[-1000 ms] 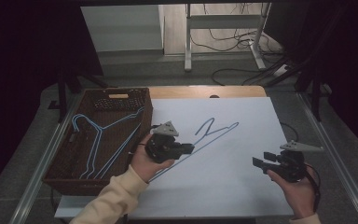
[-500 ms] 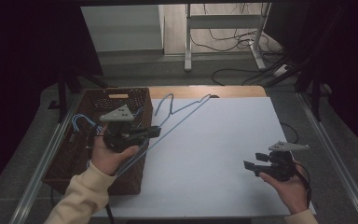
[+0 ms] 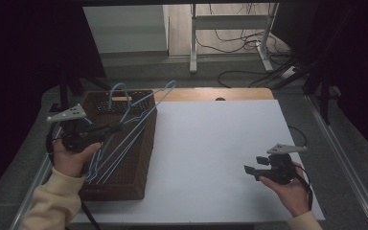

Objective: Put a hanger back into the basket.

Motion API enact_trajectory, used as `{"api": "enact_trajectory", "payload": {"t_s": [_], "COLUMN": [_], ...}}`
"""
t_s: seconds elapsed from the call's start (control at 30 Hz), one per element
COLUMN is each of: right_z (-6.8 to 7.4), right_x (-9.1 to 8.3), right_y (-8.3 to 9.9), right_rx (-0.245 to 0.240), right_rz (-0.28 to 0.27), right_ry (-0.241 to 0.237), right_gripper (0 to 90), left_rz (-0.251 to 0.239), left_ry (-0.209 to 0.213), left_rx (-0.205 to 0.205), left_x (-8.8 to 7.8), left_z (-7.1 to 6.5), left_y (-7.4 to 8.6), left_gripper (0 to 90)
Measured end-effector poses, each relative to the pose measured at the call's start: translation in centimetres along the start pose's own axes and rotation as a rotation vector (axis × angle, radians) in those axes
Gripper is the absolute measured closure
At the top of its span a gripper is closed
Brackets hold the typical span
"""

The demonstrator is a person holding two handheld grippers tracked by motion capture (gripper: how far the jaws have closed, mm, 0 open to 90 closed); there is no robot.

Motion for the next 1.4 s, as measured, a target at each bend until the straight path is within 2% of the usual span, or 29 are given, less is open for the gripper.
{"api": "enact_trajectory", "payload": {"t_s": [0.03,0.07,0.1,0.13,0.17,0.27,0.33,0.47,0.63,0.67,0.77,0.8,1.0,1.1,1.27,1.3,1.37,1.4], "right_z": [0.0,0.0,-0.1,-0.1,-0.1,-0.2,-0.3,-0.3,-0.2,-0.1,-0.1,-0.1,-0.1,-0.1,-0.2,-0.2,-0.2,-0.2], "right_x": [0.1,0.2,0.2,0.2,0.2,0.2,0.2,0.2,0.2,0.2,0.2,0.2,0.2,0.2,0.3,0.3,0.3,0.4], "right_y": [0.0,0.0,0.0,0.0,0.0,0.0,0.0,0.0,0.0,0.0,0.0,0.0,0.1,0.0,0.1,0.1,0.1,0.1], "right_rx": [-0.004,-0.005,-0.005,-0.003,-0.003,-0.001,0.003,0.003,0.005,-0.001,-0.003,-0.003,-0.001,-0.002,0.002,0.002,0.003,0.003], "right_rz": [0.002,0.003,0.005,0.006,0.006,0.007,0.007,0.009,0.013,0.013,0.015,0.015,0.017,0.017,0.024,0.024,0.024,0.025], "right_ry": [0.003,0.004,0.005,0.004,0.004,0.005,0.007,0.009,0.017,0.02,0.021,0.021,0.024,0.025,0.027,0.027,0.027,0.026], "right_gripper": [35.5,35.5,35.5,35.5,35.5,35.5,35.6,35.6,35.6,35.6,35.6,35.6,35.6,35.6,35.6,35.6,35.7,35.7], "left_rz": [-0.007,-0.005,-0.005,0.001,0.001,0.012,0.018,0.061,0.072,0.099,0.098,0.101,0.124,0.135,0.187,0.187,0.177,0.17], "left_ry": [-0.012,-0.022,-0.022,-0.041,-0.041,-0.059,-0.067,-0.071,-0.074,-0.089,-0.075,-0.057,-0.035,-0.038,-0.061,-0.061,-0.035,-0.05], "left_rx": [-0.024,-0.032,-0.032,-0.053,-0.053,-0.081,-0.101,-0.105,-0.134,-0.146,-0.161,-0.169,-0.146,-0.141,-0.167,-0.167,-0.186,-0.187], "left_x": [-0.5,-0.8,-0.8,-1.2,-1.2,-1.6,-1.7,-1.2,-0.6,-0.1,0.1,0.3,1.1,1.5,2.8,2.8,3.1,3.1], "left_z": [1.2,1.7,1.7,2.8,2.8,4.1,4.7,5.3,6.2,6.8,7.1,7.3,6.5,6.4,7.7,7.7,7.9,8.0], "left_y": [0.4,0.6,0.6,1.2,1.2,2.1,2.7,4.0,4.6,5.0,5.2,5.4,5.7,5.7,6.0,6.0,6.0,5.9], "left_gripper": [86.5,86.5,86.5,86.5,86.4,86.4,86.4,86.4,86.3,86.2,85.7,85.7,85.6,85.5,85.3,85.3,85.3,85.3]}}
Point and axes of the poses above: each handheld gripper's, and its own axes: x roughly forward along the jaws, y roughly out of its underside, z roughly to its left, the point moved 6 cm from there along x, roughly forward along the jaws, and after that the axes turned 11 degrees about z, right-handed, at the moved point
